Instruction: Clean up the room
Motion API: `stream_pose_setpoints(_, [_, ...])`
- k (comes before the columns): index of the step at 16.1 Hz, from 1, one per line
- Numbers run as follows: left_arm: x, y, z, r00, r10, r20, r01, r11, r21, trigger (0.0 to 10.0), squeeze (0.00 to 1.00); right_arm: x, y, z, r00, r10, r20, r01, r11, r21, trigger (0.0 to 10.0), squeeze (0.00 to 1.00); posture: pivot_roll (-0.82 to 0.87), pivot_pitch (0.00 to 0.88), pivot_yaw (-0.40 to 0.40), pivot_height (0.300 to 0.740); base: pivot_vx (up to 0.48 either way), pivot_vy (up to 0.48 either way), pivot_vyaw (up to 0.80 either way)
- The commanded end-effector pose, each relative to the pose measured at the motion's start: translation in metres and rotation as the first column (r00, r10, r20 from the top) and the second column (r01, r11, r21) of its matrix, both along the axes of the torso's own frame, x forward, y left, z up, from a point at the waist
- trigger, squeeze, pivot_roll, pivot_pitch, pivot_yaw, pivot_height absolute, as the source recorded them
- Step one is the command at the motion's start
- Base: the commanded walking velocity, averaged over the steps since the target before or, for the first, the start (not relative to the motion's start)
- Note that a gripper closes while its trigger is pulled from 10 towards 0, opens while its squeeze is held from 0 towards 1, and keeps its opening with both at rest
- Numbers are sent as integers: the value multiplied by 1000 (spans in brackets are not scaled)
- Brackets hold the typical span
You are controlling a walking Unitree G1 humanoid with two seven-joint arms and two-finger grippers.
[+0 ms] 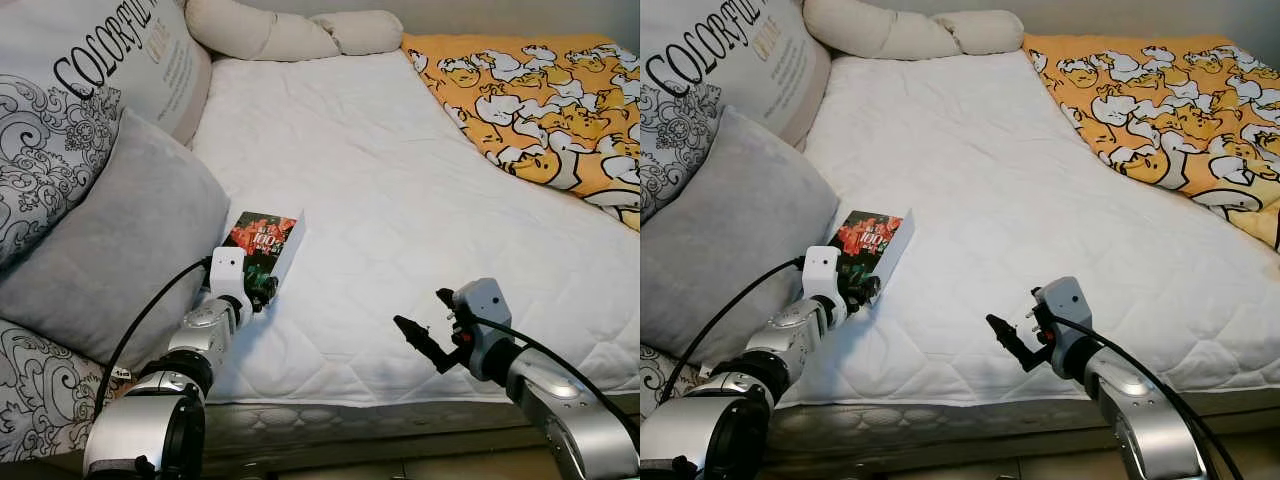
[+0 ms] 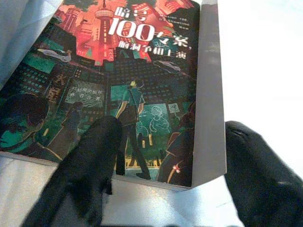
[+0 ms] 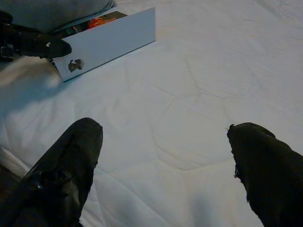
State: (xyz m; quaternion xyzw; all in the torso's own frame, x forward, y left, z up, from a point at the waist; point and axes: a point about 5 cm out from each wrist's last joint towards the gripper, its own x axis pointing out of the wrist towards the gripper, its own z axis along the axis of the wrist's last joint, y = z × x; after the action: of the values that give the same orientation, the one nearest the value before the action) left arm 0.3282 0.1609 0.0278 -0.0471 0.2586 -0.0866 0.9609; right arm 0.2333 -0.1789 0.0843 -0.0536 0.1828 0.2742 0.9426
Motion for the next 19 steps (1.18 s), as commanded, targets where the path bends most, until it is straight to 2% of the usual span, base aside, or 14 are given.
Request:
stream_pose_setpoints(1, [-2, 0, -3, 1000, -2, -7, 2, 1000, 15, 0, 0, 2, 3, 5, 1000, 15, 17, -15, 1000, 1, 10000, 0, -148, 0, 17, 740, 0, 0, 0])
stream_pose_setpoints(4, [-3, -1, -4, 1000, -19, -17, 19, 999, 30, 0, 0, 2, 4, 6, 1000, 18, 18, -18, 1000, 7, 10000, 0, -149, 0, 19, 740, 0, 0, 0])
stream_pose_setpoints(7, [-4, -9, -6, 998, -43, -41, 43, 999, 12, 0, 0, 0, 5, 7, 999, 31, 24, -31, 1000, 6, 10000, 0, -149, 0, 24, 740, 0, 0, 0])
stream_pose_setpoints(10, [-4, -14, -6, 997, -44, -66, 43, 999, -18, 0, 0, -7, 9, 13, 992, 128, 16, -128, 990, 53, 10000, 0, -151, 0, 33, 740, 0, 0, 0])
stream_pose_setpoints(11, [-4, -23, -6, 995, -60, -83, 56, 997, -55, 0, 0, -14, 10, 19, 976, 218, 7, -218, 973, 72, 10000, 0, -155, 0, 40, 740, 0, 0, 0])
stream_pose_setpoints(13, [-3, -32, -6, 993, -78, -94, 71, 994, -83, 0, 0, -17, 7, 21, 962, 271, -9, -270, 960, 78, 10000, 0, -161, 0, 49, 740, 0, 0, 0])
stream_pose_setpoints(15, [-1, -52, -2, 990, -94, -108, 75, 983, -165, 0, 0, -24, 2, 20, 922, 378, -81, -373, 925, 75, 10000, 0, -169, 0, 54, 740, 0, 0, 0])
stream_pose_setpoints(17, [0, -66, 1, 987, -117, -112, 94, 977, -193, 0, 0, -27, -3, 19, 911, 398, -105, -394, 917, 55, 10000, 0, -173, 0, 54, 740, 0, 0, 0])
stream_pose_setpoints(19, [0, -75, 3, 983, -154, -97, 135, 975, -176, 0, 0, -27, -9, 18, 911, 396, -113, -394, 918, 46, 10000, 0, -175, 0, 55, 740, 0, 0, 0])
